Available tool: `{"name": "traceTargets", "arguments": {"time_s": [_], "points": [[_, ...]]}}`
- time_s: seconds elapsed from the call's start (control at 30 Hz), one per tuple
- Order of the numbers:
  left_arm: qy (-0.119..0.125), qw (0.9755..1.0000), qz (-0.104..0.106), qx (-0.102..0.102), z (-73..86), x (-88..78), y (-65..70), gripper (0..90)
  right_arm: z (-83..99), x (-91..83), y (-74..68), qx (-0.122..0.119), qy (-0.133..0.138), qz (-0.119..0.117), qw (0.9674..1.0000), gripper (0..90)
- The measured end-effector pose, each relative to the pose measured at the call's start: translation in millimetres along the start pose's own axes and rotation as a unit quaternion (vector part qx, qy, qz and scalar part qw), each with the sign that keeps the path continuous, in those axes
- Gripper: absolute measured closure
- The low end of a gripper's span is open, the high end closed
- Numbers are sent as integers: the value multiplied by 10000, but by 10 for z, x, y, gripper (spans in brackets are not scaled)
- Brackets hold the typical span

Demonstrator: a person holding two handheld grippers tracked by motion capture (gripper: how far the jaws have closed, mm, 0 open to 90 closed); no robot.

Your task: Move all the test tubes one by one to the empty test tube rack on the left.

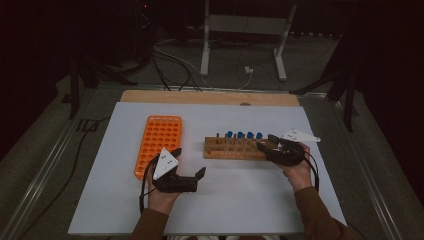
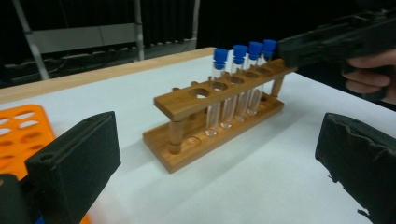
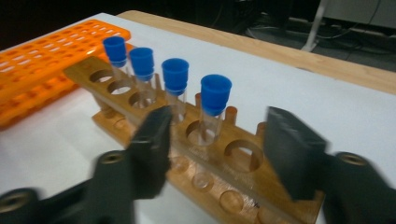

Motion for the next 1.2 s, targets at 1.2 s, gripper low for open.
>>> {"name": "traceTargets", "arguments": {"time_s": [1.2], "points": [[-317,9988,323,195,226,104,259,10,-168,80,-37,-306,53,18,9995,769]]}}
Point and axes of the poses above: each handheld gripper's, and its own axes: x roughly forward along the jaws, z roughly out of its underside, y roughly to its right, the point moved 9 cm from there along x, roughly forward along the jaws, and after that the axes turned 13 degrees about -z, right-handed, at the moved point
